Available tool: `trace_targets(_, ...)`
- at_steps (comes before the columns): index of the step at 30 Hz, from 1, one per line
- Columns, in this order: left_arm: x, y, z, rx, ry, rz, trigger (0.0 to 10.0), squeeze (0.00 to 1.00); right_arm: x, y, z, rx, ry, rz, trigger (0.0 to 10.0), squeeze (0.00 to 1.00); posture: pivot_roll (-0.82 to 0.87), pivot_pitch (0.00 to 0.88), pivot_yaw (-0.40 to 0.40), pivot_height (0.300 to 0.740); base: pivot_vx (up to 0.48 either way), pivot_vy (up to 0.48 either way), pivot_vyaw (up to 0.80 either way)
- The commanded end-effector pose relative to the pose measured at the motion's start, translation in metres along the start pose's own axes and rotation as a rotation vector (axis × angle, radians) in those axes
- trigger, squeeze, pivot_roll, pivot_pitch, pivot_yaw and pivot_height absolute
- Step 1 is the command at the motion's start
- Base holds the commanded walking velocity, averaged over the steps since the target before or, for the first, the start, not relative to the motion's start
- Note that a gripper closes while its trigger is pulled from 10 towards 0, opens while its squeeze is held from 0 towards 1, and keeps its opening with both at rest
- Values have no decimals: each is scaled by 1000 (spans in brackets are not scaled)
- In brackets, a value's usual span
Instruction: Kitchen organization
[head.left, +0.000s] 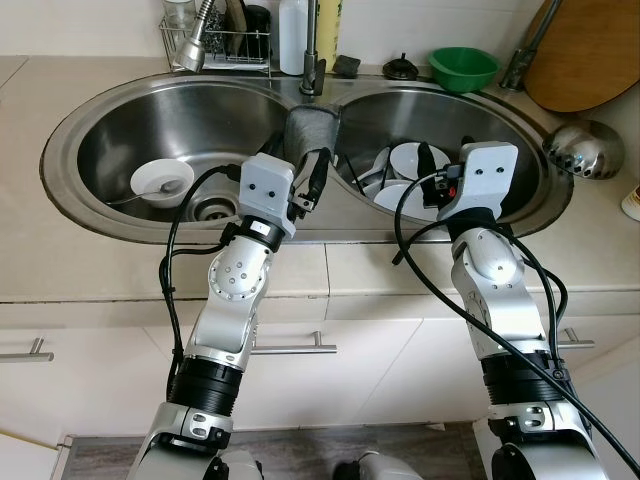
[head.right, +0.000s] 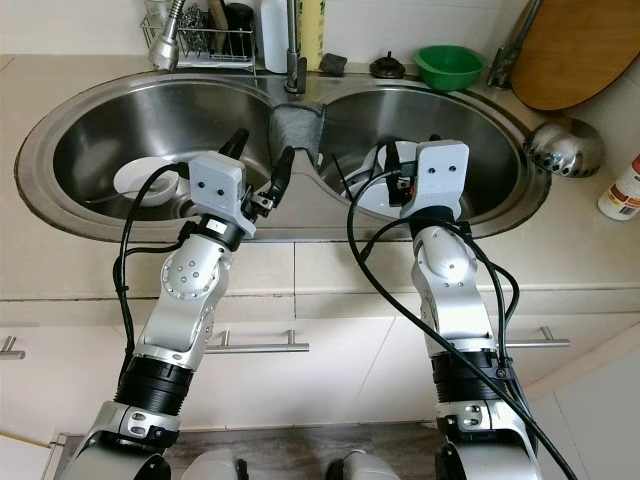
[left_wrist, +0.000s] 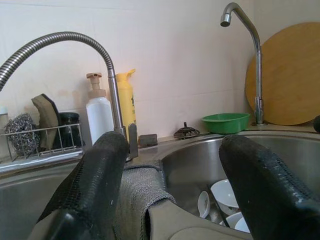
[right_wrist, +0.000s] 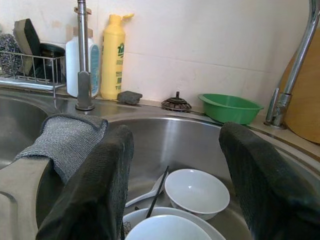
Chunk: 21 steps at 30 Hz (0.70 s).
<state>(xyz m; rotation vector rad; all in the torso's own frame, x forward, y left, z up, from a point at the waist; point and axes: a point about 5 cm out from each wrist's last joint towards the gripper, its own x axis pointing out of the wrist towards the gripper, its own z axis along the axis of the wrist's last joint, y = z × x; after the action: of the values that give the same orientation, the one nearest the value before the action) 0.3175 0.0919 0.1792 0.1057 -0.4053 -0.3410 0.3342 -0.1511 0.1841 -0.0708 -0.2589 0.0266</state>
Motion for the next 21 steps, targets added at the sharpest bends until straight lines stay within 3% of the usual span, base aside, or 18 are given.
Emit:
trace_targets(1, 2, -3, 3, -2, -12, -17, 10000, 0, -1, -1, 3, -10, -3, -11, 10000, 0, 16, 0, -96, 740, -255, 0, 0)
trace_targets(17, 2, -3, 4, -3, -13, -17, 10000, 0, -2, -2, 1, -23, 3, -16, 10000, 0, 16, 0, -96, 740, -324, 0, 0)
trace_targets(21, 2, -3, 4, -3, -18, -17, 10000, 0, -2, -2, 1, -27, 3, -16, 10000, 0, 16, 0, -96, 740, 0, 0, 0)
